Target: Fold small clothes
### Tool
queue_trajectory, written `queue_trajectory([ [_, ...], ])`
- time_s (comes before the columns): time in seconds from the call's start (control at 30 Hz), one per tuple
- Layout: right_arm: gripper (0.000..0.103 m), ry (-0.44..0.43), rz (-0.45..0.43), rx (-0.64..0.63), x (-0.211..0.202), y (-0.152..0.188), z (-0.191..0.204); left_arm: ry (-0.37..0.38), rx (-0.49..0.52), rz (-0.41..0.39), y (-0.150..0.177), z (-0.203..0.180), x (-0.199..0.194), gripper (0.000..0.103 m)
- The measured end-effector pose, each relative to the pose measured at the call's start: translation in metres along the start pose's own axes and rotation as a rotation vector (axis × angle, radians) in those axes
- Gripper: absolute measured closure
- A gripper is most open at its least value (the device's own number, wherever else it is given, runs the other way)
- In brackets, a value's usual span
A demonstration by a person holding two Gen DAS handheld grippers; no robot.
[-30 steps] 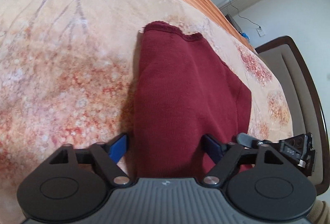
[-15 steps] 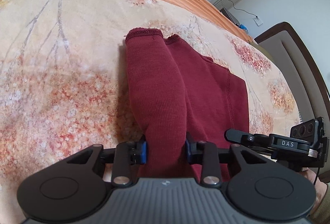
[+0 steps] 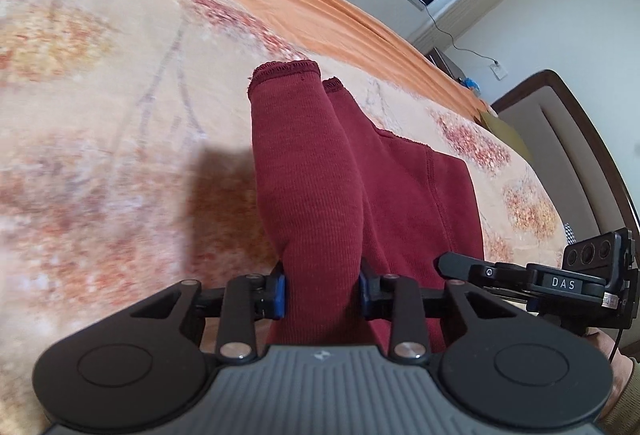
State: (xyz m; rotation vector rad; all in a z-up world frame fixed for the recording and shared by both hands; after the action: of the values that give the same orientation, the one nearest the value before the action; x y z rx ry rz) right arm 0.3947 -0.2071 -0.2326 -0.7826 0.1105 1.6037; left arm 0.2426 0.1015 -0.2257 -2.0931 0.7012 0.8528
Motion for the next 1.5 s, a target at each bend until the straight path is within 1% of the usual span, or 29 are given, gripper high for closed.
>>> queue_trajectory([
  [0.13,0.073,-0.039,0.045,-0.031,0.027,0.006,0.034,-0.049,-0.031,-0.029,0.004,0.024,-0.037,0.068],
  [0.27,0.073,-0.082,0.097,-0.053,0.063,0.017,0.067,-0.105,-0.067,-0.058,0.009,0.056,-0.073,0.068],
  [0.4,0.073,-0.116,0.147,-0.078,0.105,0.031,0.096,-0.153,-0.111,-0.079,0.016,0.095,-0.094,0.068],
  [0.5,0.073,-0.118,0.180,-0.096,0.140,0.042,0.105,-0.169,-0.142,-0.095,0.022,0.124,-0.093,0.068],
  [0.57,0.073,-0.106,0.208,-0.107,0.166,0.050,0.104,-0.197,-0.148,-0.089,0.029,0.143,-0.084,0.068],
  [0.67,0.072,-0.064,0.254,-0.108,0.205,0.064,0.093,-0.248,-0.129,-0.061,0.041,0.167,-0.064,0.066],
  [0.73,0.071,-0.038,0.243,-0.095,0.218,0.070,0.081,-0.247,-0.134,-0.064,0.046,0.177,-0.058,0.064],
  [0.8,0.070,-0.030,0.231,-0.067,0.222,0.072,0.070,-0.230,-0.140,-0.064,0.045,0.182,-0.058,0.063],
  [0.9,0.068,-0.034,0.222,-0.061,0.218,0.073,0.069,-0.220,-0.115,-0.056,0.043,0.182,-0.058,0.061],
  [0.97,0.067,-0.022,0.226,-0.072,0.214,0.072,0.069,-0.216,-0.118,-0.049,0.043,0.184,-0.059,0.056],
  [1.0,0.065,-0.015,0.227,-0.075,0.212,0.071,0.070,-0.216,-0.119,-0.048,0.043,0.185,-0.059,0.055],
  [1.03,0.059,-0.001,0.226,-0.077,0.210,0.070,0.072,-0.214,-0.121,-0.048,0.042,0.185,-0.060,0.053],
  [1.1,0.051,0.035,0.219,-0.092,0.208,0.068,0.075,-0.212,-0.121,-0.048,0.043,0.185,-0.063,0.052],
  [1.13,0.051,0.044,0.215,-0.098,0.207,0.067,0.076,-0.215,-0.119,-0.048,0.043,0.185,-0.064,0.050],
  [1.27,0.046,0.103,0.189,-0.123,0.195,0.067,0.086,-0.227,-0.097,-0.040,0.043,0.182,-0.072,0.040],
  [1.3,0.042,0.114,0.182,-0.123,0.192,0.067,0.089,-0.226,-0.089,-0.041,0.043,0.180,-0.075,0.038],
  [1.37,0.040,0.132,0.166,-0.123,0.185,0.067,0.097,-0.219,-0.079,-0.048,0.043,0.176,-0.083,0.029],
  [1.43,0.036,0.145,0.146,-0.129,0.176,0.067,0.107,-0.211,-0.075,-0.054,0.043,0.172,-0.091,0.025],
  [1.5,0.034,0.157,0.132,-0.141,0.167,0.068,0.121,-0.200,-0.075,-0.062,0.043,0.166,-0.100,0.020],
])
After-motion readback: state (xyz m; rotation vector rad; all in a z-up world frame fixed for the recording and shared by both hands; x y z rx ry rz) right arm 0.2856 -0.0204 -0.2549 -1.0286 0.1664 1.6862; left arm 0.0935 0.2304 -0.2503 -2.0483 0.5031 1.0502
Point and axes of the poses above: each gripper's, at about its wrist camera, not at the fingertips, and x roughly the way its jaws point, z to its left, y to its underside, the point moved 1 cm from there along x, roughly the way its jaws point, and after that the axes turned 4 degrees about -y, right-handed, at the moved point
